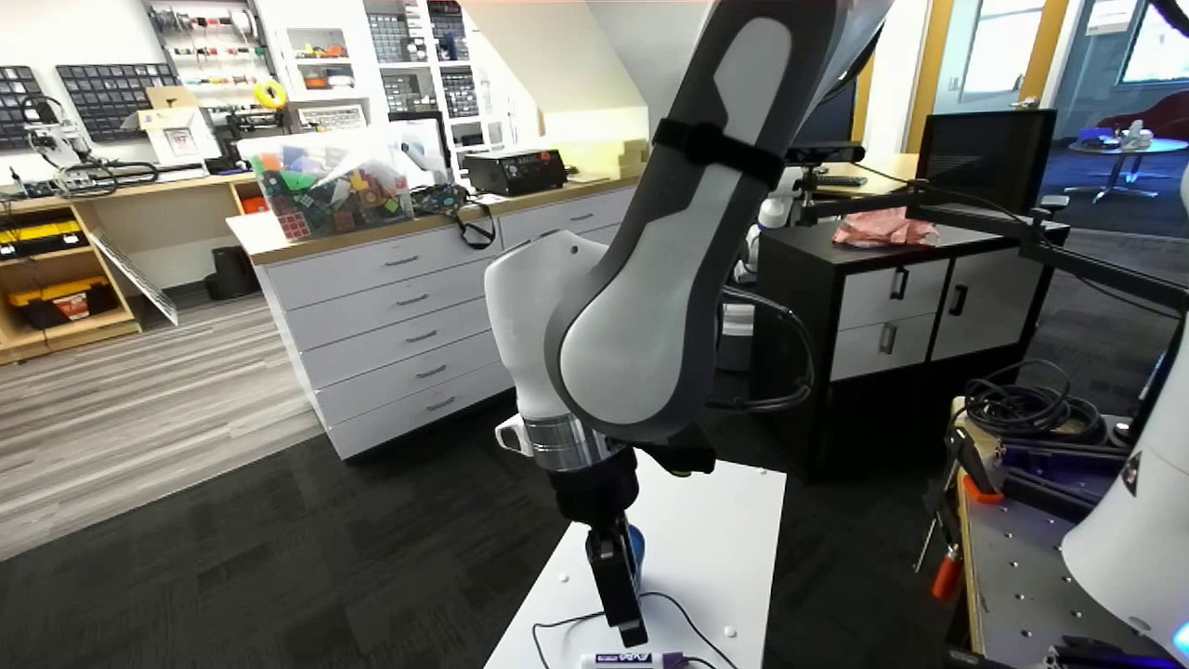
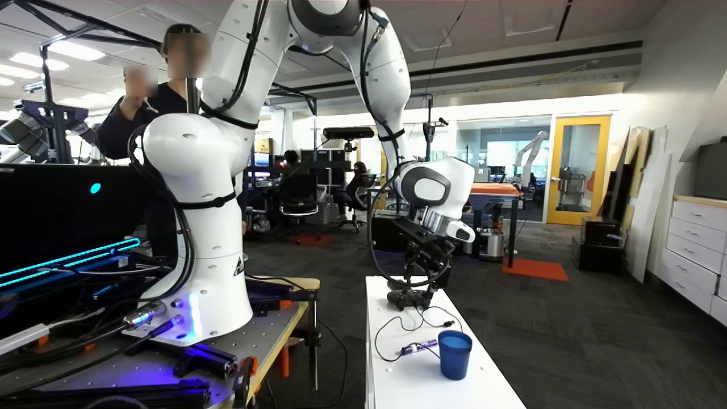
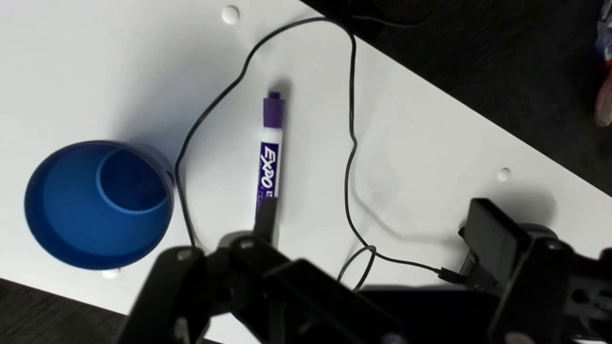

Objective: Pick up the marker and put it in the cup

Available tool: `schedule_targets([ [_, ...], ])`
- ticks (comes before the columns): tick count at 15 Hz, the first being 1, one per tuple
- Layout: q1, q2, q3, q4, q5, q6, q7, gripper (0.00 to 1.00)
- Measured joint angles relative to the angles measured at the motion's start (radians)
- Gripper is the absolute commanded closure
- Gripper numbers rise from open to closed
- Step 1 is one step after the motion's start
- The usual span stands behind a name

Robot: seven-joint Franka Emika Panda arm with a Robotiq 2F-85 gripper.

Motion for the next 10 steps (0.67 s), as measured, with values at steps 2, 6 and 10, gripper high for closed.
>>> schedule_targets([
  [2,0.003,0.017,0.0,-0.002,-0.012,0.024,0.01,0.0],
  [6,0.022,0.037,0.0,-0.011,-0.055,0.111,0.069,0.0],
  [10,0.054,0.048,-0.007,-0.025,-0.12,0.182,0.147,0.0],
])
